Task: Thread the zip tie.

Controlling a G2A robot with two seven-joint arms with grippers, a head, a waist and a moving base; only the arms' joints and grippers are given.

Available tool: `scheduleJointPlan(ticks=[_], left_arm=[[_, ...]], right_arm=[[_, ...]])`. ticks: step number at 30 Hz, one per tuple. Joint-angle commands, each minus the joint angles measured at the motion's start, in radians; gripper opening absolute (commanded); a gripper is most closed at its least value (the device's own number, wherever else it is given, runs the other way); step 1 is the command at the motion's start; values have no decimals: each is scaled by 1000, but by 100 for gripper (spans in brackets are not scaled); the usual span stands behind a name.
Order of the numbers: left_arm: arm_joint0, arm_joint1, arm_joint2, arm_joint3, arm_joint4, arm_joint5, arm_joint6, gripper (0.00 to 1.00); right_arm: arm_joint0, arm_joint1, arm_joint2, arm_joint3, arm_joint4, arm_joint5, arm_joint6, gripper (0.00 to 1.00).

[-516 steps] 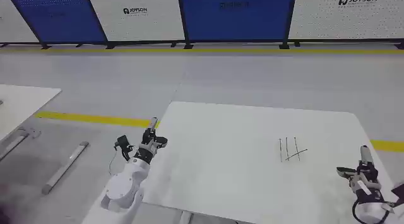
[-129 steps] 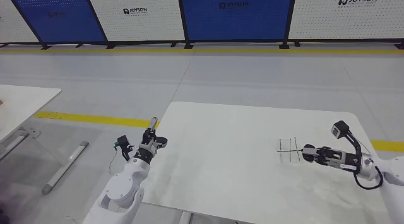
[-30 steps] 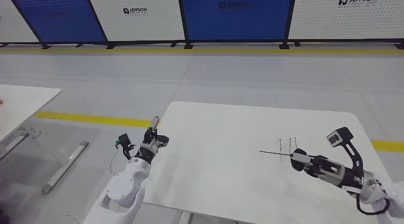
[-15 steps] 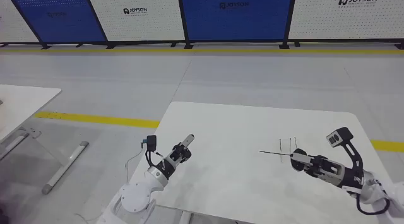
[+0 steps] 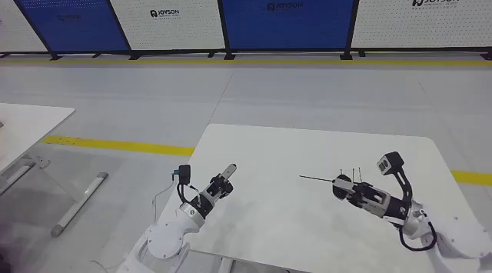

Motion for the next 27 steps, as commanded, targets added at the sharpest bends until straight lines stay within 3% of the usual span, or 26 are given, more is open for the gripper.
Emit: scheduleJointPlan(ticks=[1,5,12,18,20,27], left_arm=[[0,0,0,0,0,0,0,100],[0,0,0,0,0,0,0,100],[-23,-3,89,-2,69,-19,-65,100],[-47,-8,176,2,74,-27,-121,100],[-55,-11,189,2,77,-17,-80,100],[-55,-11,189,2,77,-17,-80,100]], right_arm=[[0,0,0,0,0,0,0,0],[0,0,0,0,0,0,0,0],[-12,-5,-13,-5,-8,-12,-43,0],[7,-20,-78,39,-22,-26,-74,0],[12,-22,-85,46,-22,-24,-78,0],[12,-22,-85,46,-22,-24,-78,0]])
